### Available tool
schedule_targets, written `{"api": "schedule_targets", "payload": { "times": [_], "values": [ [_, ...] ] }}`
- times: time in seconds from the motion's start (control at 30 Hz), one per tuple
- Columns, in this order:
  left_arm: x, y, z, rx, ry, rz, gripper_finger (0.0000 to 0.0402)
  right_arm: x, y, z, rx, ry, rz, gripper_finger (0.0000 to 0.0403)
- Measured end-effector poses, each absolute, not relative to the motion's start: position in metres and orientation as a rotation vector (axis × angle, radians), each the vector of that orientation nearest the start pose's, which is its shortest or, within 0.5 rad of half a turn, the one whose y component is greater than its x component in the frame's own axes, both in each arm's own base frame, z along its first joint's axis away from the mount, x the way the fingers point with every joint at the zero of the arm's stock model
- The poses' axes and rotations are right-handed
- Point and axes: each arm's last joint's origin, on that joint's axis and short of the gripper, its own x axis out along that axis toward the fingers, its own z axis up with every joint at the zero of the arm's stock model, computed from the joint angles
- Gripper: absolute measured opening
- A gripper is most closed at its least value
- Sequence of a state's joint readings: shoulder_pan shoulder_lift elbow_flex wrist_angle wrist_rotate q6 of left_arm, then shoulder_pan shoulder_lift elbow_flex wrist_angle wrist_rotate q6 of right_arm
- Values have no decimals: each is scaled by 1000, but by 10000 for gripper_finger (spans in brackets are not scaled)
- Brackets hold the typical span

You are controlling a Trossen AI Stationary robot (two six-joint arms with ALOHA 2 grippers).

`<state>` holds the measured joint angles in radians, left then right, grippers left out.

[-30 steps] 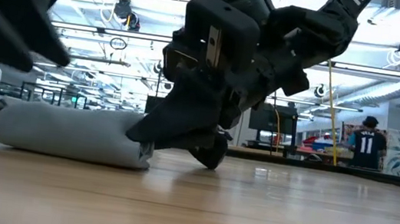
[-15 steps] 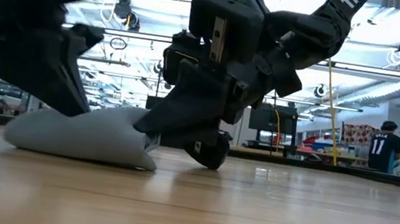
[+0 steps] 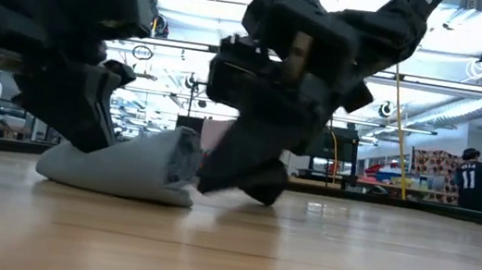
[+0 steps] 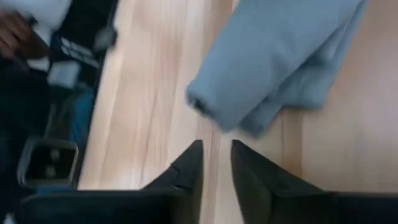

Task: Roll towel
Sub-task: Roll the gray towel on the table

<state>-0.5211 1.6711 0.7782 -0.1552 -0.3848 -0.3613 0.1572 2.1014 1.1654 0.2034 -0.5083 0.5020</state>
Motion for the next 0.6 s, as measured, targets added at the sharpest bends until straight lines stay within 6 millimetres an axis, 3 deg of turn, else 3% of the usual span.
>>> {"api": "schedule_targets", "payload": {
  "times": [0.2,0.3,0.43,0.6],
  "values": [
    [270,-123,132,41,955,29,3,392,78,129,458,970,425,132],
    [274,-118,132,7,957,13,3,388,89,142,332,925,364,152],
    [276,-114,133,-44,957,11,2,390,119,156,188,739,310,152],
    [277,-112,133,-83,963,16,2,393,147,158,99,542,93,109]
  ]
}}
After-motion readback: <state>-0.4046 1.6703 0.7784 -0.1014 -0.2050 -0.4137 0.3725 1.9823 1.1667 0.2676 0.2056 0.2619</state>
